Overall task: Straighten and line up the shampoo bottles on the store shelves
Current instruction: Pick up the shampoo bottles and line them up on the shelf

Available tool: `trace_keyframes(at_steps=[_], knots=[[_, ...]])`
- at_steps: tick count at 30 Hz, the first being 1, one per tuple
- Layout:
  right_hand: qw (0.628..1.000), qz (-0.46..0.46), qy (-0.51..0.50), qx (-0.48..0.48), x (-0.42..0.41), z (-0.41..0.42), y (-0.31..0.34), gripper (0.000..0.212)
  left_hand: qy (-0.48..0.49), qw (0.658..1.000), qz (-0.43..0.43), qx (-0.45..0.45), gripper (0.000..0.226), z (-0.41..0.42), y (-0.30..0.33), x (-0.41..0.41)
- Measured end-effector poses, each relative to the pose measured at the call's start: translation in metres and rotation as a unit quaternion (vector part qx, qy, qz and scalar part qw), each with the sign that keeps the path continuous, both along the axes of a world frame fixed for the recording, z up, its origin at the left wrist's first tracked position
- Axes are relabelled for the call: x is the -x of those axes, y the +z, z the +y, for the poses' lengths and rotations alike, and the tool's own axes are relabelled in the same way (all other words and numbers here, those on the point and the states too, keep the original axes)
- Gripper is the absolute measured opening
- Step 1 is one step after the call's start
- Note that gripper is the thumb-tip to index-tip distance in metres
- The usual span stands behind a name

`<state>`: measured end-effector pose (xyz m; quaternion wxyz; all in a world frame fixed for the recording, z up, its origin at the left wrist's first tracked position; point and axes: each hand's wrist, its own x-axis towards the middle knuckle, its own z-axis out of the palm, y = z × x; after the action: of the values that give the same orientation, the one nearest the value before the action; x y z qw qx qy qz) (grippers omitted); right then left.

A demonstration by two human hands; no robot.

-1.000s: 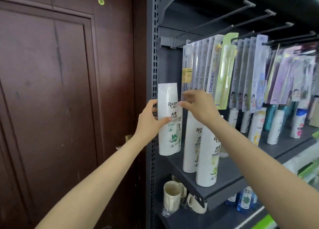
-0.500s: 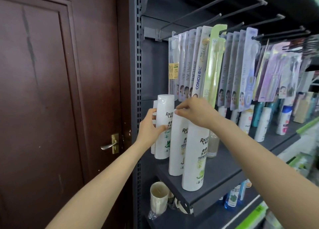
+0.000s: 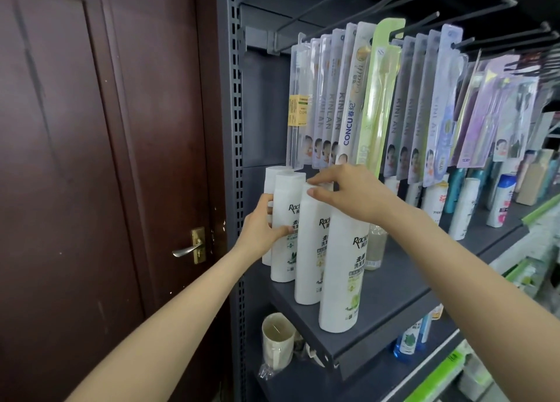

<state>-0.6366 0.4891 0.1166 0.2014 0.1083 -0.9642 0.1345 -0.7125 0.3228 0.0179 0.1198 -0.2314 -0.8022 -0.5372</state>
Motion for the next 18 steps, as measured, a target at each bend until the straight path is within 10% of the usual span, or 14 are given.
trace_keyframes(at_steps=[14, 18], knots=[[1.0, 0.012, -0.001, 0.002, -0.01, -0.005, -0.001, 0.04, 0.017, 0.999, -0.023, 0.038, 0.046, -0.002, 0.012, 0.003], [1.0, 0.003, -0.01, 0.007, -0.01, -0.005, -0.002, 0.041, 0.087, 0.993, 0.082, -0.01, 0.029, -0.012, 0.028, 0.01]])
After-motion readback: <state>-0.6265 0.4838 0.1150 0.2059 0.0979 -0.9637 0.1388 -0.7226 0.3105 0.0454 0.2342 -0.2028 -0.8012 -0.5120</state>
